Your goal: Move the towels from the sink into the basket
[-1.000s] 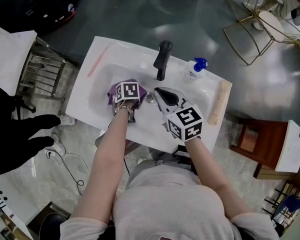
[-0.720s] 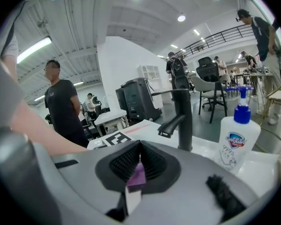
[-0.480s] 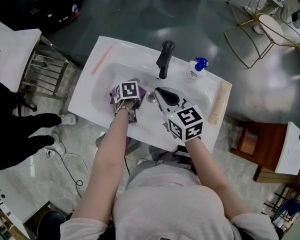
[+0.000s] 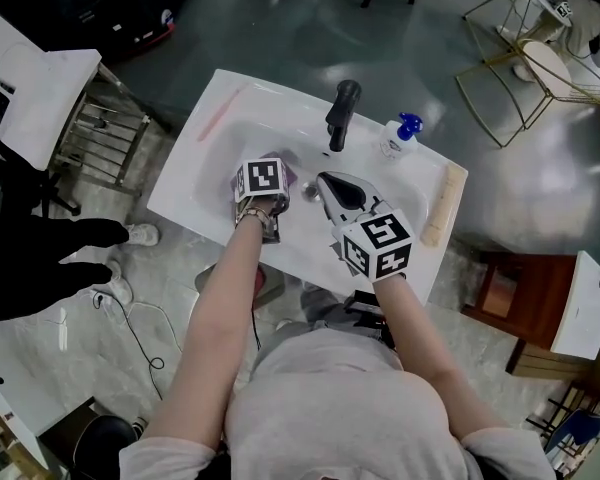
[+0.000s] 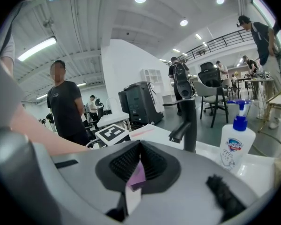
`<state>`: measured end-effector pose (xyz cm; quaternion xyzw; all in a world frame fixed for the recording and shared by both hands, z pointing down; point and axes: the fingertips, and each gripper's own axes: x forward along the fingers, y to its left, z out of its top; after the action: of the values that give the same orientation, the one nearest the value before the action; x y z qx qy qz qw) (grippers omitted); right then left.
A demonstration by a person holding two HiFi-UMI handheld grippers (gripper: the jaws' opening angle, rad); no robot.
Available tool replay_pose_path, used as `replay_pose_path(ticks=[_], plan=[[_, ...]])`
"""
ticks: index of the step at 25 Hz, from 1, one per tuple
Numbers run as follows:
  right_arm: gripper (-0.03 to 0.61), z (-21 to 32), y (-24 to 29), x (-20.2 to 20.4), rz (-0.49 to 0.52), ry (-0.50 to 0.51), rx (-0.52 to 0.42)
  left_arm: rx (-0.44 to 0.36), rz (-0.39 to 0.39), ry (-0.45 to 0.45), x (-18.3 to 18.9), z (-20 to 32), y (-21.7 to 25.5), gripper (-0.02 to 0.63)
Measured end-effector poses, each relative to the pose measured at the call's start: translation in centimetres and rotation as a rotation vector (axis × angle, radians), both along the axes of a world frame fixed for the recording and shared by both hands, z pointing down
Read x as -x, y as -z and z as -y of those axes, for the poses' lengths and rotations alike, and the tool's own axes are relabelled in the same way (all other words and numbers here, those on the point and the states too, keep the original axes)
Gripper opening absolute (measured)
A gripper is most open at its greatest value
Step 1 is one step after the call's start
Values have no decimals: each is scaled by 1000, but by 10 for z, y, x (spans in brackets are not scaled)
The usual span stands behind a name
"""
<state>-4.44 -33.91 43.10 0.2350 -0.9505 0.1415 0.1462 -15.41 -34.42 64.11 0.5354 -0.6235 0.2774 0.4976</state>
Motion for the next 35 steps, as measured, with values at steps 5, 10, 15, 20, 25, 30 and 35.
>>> replay_pose_path(ticks=[5,10,15,20,25,30,35], plan=[[18,-7,10,0,12,0,-17,-51,-2,0,-2,-3,23,83],[18,-15,19,1,27,-7,-29,-130,-3,-10,-3,-7,47,83],[18,-23,29,3,42,-5,-46,-199,10,-23,-5,-13,76,81],[18,-32,37,4,52,-4,-63,-239,-6,-40,-12,-19,94,81],[17,-41,46,4,56,-6,-82,-287,30,-49,-9,-27,112,81],[17,-48,52,4,47,-16,-104,-342,35,-51,-12,-37,133,80],[17,-62,61,7,65,-8,-129,-412,44,-41,-11,-49,157,80]])
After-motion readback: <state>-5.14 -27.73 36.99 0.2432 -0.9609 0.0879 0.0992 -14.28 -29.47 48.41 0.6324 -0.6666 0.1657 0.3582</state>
